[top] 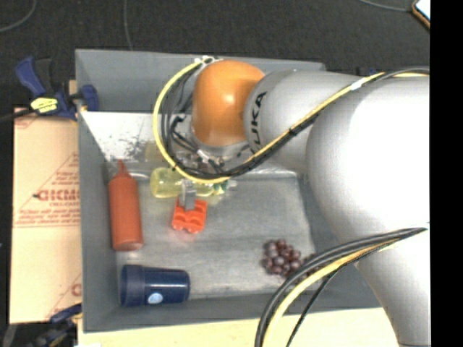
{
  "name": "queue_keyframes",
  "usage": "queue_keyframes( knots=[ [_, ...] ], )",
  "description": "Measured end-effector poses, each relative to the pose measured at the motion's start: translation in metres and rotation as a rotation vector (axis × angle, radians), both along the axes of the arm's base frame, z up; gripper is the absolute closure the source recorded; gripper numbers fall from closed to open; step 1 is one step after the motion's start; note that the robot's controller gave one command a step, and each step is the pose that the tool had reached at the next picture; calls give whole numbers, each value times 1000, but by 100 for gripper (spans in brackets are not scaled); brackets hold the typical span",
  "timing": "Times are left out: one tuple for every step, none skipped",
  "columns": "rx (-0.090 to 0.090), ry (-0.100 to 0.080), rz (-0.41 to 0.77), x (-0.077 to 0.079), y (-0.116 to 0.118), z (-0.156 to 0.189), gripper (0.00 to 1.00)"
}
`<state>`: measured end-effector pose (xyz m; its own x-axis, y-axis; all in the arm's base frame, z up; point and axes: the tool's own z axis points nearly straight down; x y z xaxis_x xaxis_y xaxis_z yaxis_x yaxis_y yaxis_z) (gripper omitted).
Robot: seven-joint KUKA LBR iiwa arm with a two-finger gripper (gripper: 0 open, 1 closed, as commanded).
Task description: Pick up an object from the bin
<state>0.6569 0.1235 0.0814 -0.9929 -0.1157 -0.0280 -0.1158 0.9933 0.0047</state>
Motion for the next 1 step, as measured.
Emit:
queue_keyframes(
  knots=[
    [2, -6, 0, 2, 0, 20, 100]
  ],
)
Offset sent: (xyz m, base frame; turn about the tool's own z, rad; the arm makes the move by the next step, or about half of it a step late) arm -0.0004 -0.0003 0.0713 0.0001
